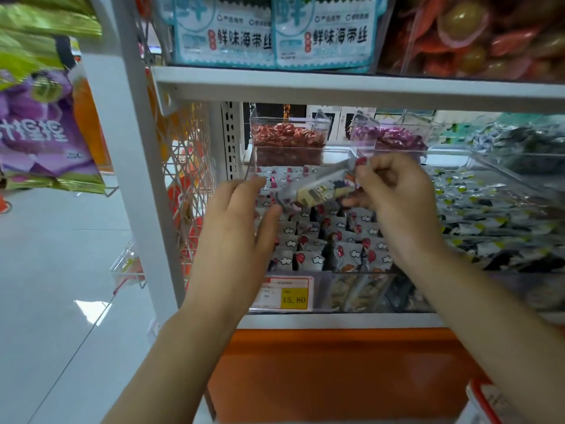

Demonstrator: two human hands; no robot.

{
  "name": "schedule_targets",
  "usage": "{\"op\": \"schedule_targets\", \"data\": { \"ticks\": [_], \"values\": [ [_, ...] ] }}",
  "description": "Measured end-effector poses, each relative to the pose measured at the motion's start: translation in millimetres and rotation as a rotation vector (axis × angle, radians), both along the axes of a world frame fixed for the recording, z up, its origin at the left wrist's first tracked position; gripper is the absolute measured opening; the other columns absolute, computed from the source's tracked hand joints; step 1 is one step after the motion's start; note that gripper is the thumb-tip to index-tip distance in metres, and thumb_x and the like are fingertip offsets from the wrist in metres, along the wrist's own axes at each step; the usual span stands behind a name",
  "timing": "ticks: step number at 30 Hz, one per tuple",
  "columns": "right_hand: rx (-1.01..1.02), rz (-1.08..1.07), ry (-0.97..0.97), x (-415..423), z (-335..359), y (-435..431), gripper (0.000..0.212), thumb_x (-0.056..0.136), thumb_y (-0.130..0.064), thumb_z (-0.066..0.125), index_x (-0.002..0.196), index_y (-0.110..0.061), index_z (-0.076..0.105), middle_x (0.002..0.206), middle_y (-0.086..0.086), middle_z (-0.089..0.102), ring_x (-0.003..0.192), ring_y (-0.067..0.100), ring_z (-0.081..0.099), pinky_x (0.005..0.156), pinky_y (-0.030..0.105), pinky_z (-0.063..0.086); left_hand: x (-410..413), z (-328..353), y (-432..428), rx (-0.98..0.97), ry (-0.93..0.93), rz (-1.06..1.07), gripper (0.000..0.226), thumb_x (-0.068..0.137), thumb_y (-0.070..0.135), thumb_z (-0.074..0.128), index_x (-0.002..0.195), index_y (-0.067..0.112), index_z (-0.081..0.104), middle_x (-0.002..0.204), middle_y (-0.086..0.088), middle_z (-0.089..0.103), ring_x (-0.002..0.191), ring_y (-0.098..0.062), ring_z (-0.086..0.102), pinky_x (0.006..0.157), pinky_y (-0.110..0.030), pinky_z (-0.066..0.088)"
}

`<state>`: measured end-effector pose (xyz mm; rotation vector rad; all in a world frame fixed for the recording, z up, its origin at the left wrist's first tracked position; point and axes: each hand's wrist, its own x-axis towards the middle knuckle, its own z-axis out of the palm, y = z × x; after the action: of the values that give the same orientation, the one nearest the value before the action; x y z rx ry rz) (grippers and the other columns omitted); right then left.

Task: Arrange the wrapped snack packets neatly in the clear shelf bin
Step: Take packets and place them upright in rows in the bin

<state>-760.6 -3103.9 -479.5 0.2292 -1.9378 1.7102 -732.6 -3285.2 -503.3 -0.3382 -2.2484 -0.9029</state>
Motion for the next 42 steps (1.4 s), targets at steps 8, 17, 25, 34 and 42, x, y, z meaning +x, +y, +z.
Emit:
{"op": "schedule_targets", "data": {
  "ticks": [8,17,25,34,42],
  "values": [
    [-0.325,0.223,-0.191,34.7,-12.6,16.3,0.011,0.091,-0.004,0.053,0.082,-0.005,0.059,0.077,0.008,0.061,0.061,0.016,0.065,0.057,0.024,0.055,13.3,-1.3,18.5,0.471,-0.326,-0.318,0.018,0.093,0.029,0.049,0.102,0.024,0.064,0.072,0.008,0.065,0.065,-0.003,0.062,0.052,-0.02,0.049],
    [-0.491,0.293,-0.324,36.8,-10.9,25.0,0.016,0.087,-0.01,0.058,0.072,-0.008,0.063,0.058,0.0,0.061,0.046,0.011,0.058,0.042,0.02,0.049,16.4,3.4,22.7,1.016,-0.571,-0.588,0.026,0.078,0.031,0.055,0.089,0.013,0.07,0.071,-0.001,0.064,0.054,-0.006,0.054,0.046,-0.014,0.046],
    [-0.655,0.352,-0.41,35.7,-12.6,23.0,0.017,0.088,-0.005,0.056,0.072,-0.008,0.063,0.049,0.001,0.058,0.041,0.006,0.056,0.037,0.015,0.045,12.7,3.8,20.1,1.215,-0.624,-0.519,0.015,0.088,0.021,0.055,0.086,0.009,0.063,0.067,-0.004,0.063,0.048,-0.006,0.057,0.043,-0.013,0.047],
    [-0.344,0.379,-0.228,34.3,-18.1,23.6,0.023,0.074,-0.019,0.063,0.094,-0.012,0.071,0.082,0.004,0.07,0.071,0.014,0.066,0.06,0.025,0.055,9.7,7.1,14.4,1.401,-0.678,-0.494,0.023,0.09,0.018,0.056,0.108,0.004,0.058,0.076,-0.007,0.055,0.043,-0.005,0.054,0.039,-0.011,0.043],
    [-0.202,0.443,-0.117,36.9,-17.0,22.8,0.03,0.075,-0.022,0.071,0.104,-0.014,0.067,0.09,-0.002,0.072,0.083,0.018,0.067,0.059,0.028,0.056,8.6,6.0,13.8,1.429,-0.721,-0.466,0.044,0.092,0.017,0.053,0.131,-0.002,0.048,0.086,-0.008,0.052,0.041,-0.003,0.051,0.036,-0.01,0.04]
  ]
}}
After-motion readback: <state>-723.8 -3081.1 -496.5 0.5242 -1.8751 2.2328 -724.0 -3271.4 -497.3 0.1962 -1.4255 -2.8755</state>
